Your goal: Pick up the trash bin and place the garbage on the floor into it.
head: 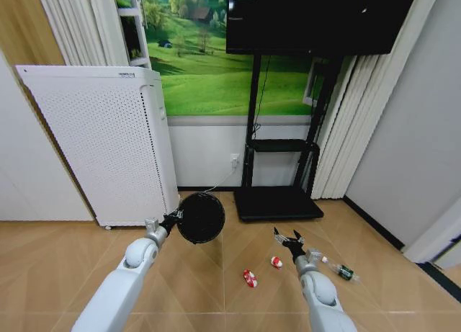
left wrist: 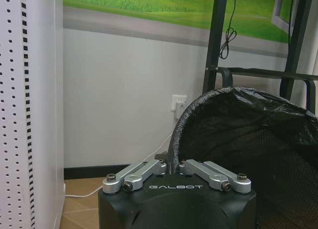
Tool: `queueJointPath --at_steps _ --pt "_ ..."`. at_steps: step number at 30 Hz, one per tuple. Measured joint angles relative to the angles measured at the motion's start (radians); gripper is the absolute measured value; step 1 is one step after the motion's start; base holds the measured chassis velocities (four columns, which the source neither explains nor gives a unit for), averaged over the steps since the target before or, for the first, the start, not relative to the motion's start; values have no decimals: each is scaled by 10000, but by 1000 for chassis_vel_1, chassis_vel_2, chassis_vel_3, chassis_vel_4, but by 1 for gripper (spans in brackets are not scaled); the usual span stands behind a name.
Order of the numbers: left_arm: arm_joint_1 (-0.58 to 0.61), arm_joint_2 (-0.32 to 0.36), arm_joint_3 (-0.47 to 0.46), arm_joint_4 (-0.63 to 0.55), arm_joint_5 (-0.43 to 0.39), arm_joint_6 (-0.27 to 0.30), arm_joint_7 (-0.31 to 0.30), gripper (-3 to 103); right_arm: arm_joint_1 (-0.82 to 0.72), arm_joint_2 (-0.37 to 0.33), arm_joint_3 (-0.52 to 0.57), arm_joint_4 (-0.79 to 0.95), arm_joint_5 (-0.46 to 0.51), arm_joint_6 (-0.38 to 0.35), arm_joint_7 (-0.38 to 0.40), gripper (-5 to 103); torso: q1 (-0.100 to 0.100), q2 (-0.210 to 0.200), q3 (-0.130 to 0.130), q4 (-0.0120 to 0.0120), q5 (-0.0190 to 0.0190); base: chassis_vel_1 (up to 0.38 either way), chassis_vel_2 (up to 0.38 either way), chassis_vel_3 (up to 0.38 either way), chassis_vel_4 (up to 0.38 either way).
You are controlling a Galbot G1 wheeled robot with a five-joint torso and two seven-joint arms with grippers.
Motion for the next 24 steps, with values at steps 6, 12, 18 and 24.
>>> queueJointPath --at_steps 6,12,18,24 --pt "29 5 5 -35 -1 26 -58 4 37 -56 31 -60 24 -44 -119 100 0 0 0 2 0 0 0 0 0" --pt "-1 29 -24 31 -8 26 -45 4 100 -34 25 -207 18 -25 -143 100 0 0 0 2 0 -108 -95 108 75" --pt "44 31 -140 79 2 15 39 4 187 -5 -102 -431 -256 241 -232 100 0 0 0 -3 2 -177 -182 183 137" --pt "293 30 -412 -12 11 9 117 4 310 -687 -509 -1245 -795 660 -2334 100 0 0 0 -3 1 -73 -92 71 50"
